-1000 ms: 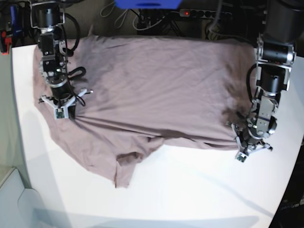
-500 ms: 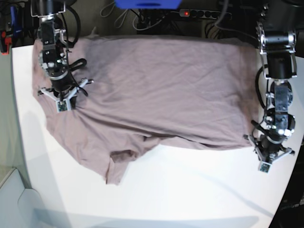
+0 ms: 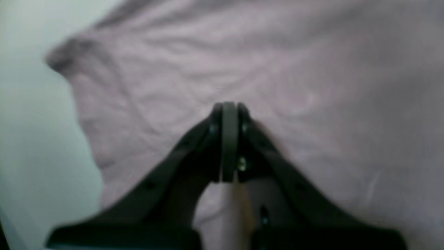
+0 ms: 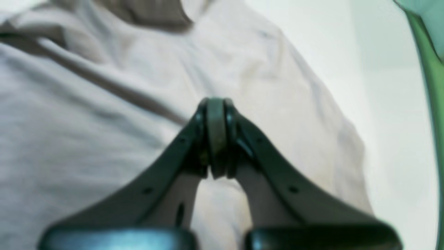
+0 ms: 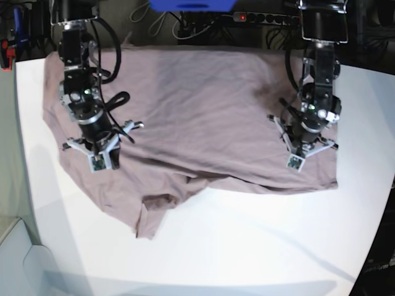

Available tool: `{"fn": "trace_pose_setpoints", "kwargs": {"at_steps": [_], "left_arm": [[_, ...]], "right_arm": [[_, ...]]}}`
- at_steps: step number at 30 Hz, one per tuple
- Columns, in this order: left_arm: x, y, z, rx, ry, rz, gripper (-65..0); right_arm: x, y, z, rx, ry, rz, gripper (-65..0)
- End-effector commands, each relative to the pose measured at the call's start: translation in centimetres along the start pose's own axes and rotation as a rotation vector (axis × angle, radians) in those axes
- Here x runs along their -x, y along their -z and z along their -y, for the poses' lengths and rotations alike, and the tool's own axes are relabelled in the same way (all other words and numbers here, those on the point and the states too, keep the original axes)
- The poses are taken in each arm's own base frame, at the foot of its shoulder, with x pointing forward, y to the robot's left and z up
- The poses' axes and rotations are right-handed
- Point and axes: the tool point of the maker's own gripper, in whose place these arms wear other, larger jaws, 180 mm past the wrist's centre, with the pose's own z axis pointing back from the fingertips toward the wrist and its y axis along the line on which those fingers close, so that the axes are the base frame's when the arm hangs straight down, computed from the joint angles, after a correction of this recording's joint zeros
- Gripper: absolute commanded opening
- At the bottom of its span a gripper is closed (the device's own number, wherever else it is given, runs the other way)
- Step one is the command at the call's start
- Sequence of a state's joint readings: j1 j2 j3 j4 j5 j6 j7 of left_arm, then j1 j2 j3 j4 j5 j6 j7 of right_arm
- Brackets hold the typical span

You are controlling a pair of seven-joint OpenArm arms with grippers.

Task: Layout the t-shirt on the table in an organized manner, then fold the t-shirt properly
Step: 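Pull the grasped fabric apart with both grippers toward the shirt sides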

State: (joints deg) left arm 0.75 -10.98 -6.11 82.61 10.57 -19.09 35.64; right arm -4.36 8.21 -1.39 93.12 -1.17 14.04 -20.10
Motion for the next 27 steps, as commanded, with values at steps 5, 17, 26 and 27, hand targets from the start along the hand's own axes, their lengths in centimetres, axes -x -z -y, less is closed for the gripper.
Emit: {"fn": "trace_pose_setpoints", "kwargs": {"at_steps": [5,17,26,27], "left_arm": [[2.3,-0.1,-0.7,-0.003,0.023,-0.040,-64.7],[5.3,-0.9,-3.4,-0.040,0.077,-0.105,-64.7],[1.9,0.1,-5.0,-0.071,0.073,-0.051,-64.7],[1.4,0.4,-5.3,-0.074,0.069,-0.047,-64.7]], "right_arm": [[-2.1,2.6,-0.8,-0.062,-0.016,0.010,-65.0],[2.6,8.7,1.8,-0.054,0.040,-0.190,-65.0],[2.5,8.8,4.7,-0.012,0.012,-0.199,-65.0],[2.5,9.1,4.9,-0.010,0.015,-0.205,-65.0]]}}
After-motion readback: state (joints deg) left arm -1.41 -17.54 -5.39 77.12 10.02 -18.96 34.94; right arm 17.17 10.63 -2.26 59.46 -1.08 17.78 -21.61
